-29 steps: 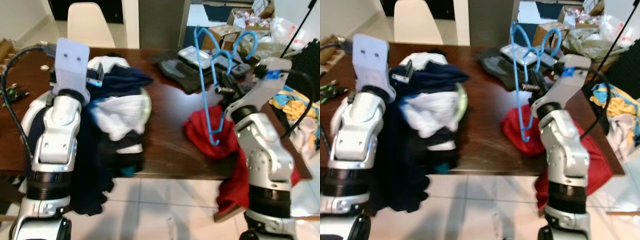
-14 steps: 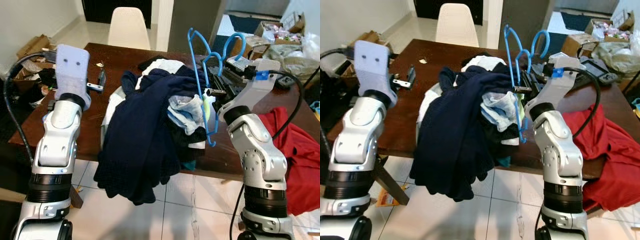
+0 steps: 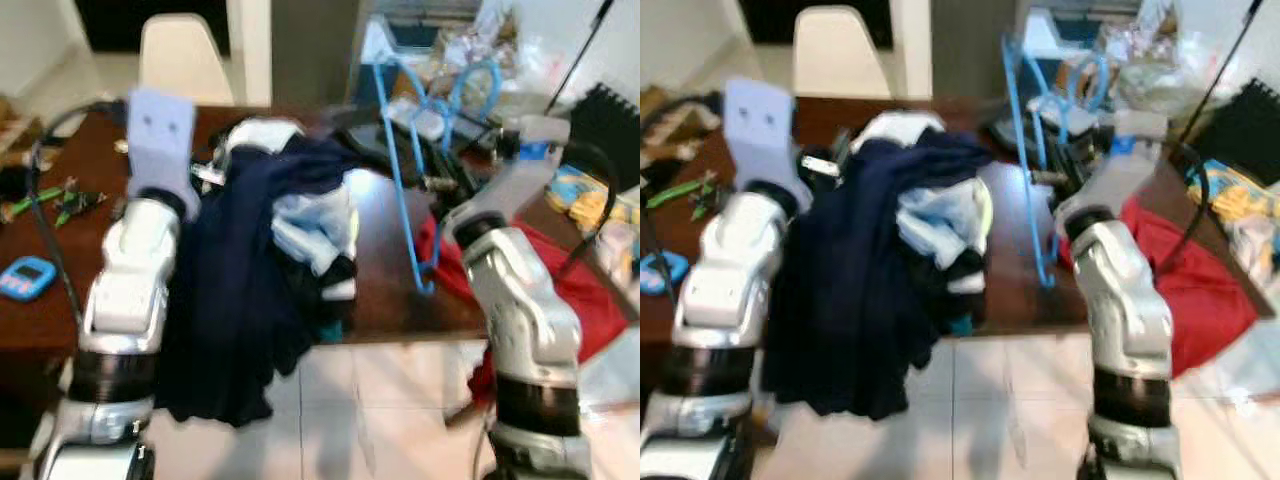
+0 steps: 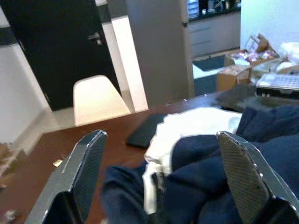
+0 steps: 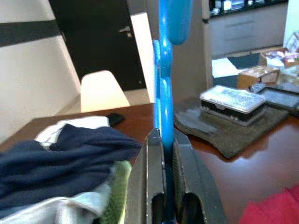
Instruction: Hang hanger
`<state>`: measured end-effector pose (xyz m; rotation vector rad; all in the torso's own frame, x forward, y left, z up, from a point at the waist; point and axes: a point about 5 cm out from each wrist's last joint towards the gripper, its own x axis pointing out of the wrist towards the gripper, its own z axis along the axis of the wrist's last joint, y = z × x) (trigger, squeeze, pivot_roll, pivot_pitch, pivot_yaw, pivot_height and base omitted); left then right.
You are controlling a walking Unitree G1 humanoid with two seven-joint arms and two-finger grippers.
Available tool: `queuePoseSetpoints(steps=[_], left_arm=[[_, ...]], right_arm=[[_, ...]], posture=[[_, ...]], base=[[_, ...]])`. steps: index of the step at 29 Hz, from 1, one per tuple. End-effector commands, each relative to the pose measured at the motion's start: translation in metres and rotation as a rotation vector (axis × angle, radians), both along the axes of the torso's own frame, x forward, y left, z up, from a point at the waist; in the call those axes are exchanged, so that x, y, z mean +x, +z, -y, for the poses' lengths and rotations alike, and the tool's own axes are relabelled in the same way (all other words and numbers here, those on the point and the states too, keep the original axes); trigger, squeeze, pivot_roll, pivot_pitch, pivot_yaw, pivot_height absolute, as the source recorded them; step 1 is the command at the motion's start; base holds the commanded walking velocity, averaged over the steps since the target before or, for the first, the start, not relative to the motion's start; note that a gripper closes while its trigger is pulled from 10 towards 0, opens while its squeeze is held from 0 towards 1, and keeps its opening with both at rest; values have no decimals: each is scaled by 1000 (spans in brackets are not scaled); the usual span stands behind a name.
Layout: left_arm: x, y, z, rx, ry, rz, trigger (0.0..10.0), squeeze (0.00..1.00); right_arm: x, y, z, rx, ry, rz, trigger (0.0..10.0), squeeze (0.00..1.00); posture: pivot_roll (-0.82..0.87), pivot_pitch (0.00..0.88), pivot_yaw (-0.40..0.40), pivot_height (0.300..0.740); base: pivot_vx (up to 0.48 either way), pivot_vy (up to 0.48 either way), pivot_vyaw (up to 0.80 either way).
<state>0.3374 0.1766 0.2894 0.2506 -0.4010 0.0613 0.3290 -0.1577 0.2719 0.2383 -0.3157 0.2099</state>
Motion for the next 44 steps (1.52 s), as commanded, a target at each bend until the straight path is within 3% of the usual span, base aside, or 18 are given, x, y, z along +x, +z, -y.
queuePoseSetpoints(steps=[1, 13, 25, 35, 40, 44], left_arm=[[1, -2, 0, -10, 7, -6, 10000, 0], [0, 0, 6, -39, -10, 11, 10000, 0], [-3, 4, -4, -65, 42, 48, 10000, 0], [-3, 5, -2, -91, 15, 61, 10000, 0], [3, 25, 3, -213, -152, 76, 10000, 0], [20, 13, 5, -188, -307, -101, 10000, 0]], right_arm=[[-1, 1, 0, -5, 5, 5, 10000, 0], [-1, 0, -2, -11, 11, 4, 10000, 0], [-3, -1, -8, -28, 52, 9, 10000, 0], [-3, 2, -10, -30, 73, 23, 10000, 0], [-2, 7, -12, -13, 92, 45, 10000, 0], [-2, 8, -12, -16, 92, 49, 10000, 0]], posture=[[75, 159, -14, 740], [73, 161, -8, 740], [75, 159, -16, 740], [79, 156, -23, 740], [78, 145, -25, 740], [82, 139, -27, 740]], base=[[0, 0, 0], [0, 0, 0], [0, 0, 0], [0, 0, 0], [0, 0, 0], [0, 0, 0]])
